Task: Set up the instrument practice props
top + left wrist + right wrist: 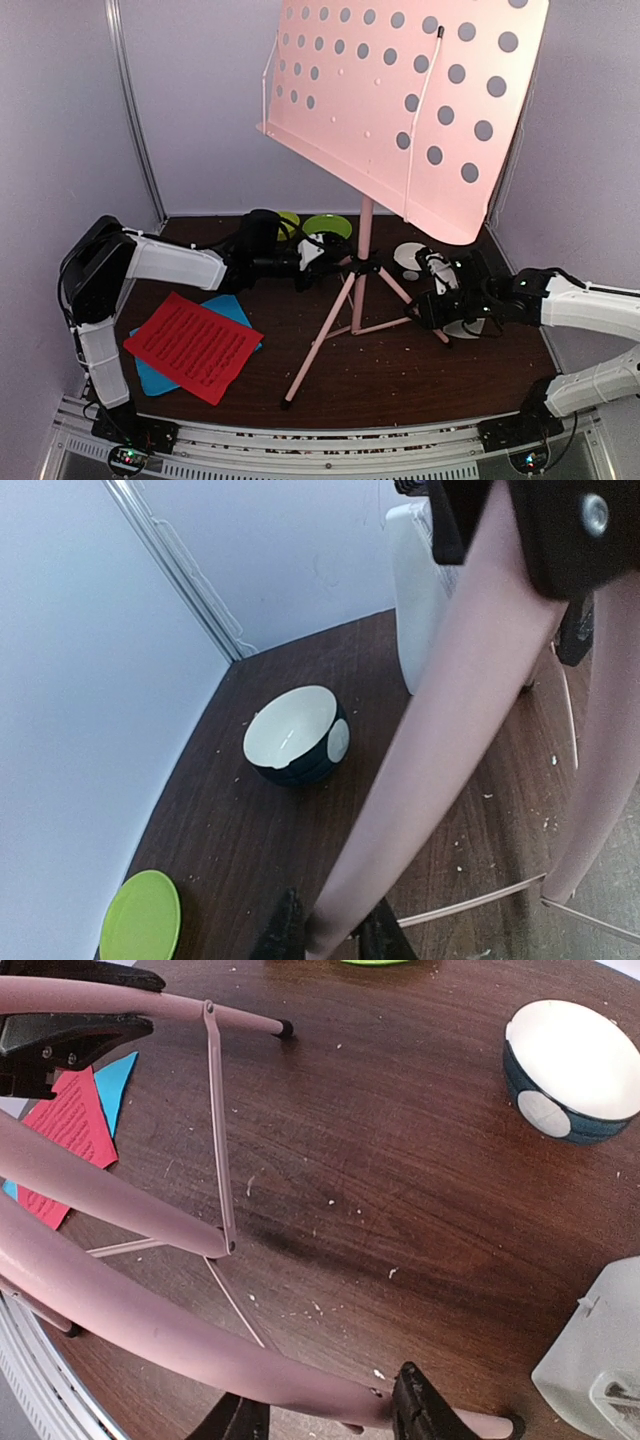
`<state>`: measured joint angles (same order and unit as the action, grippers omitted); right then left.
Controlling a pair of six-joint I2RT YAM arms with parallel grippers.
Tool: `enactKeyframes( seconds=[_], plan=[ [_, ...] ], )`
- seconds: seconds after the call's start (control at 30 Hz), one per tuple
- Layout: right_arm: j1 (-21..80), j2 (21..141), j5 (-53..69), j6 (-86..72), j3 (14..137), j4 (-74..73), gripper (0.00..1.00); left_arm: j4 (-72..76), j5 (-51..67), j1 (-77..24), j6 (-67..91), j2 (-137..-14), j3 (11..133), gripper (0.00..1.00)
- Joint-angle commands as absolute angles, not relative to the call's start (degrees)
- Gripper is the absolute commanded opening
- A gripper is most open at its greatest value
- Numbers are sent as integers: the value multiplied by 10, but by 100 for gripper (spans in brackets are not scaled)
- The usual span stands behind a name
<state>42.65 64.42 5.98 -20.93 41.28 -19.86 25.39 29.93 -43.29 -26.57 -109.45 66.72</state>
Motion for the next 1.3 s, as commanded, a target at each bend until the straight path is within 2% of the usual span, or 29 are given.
enactKeyframes(
  seconds=[0.0,0.33,0.53,0.9,1.27],
  plan=[
    [428,677,26,-208,453,-144,42,249,297,-420,-245,-1055,639,0],
    [428,758,-43,-209,493,-90,42,220,236,-412,-249,-1039,627,0],
    [426,805,-76,-184,526,-80,43,272,195,-413,-196,-1031,593,0],
    [373,867,-63,-119,570,-38,46,272,103,-436,-203,-1017,563,4],
    [354,922,-47,-98,618,-7,47,279,58,-456,-192,-1016,552,4]
  ],
)
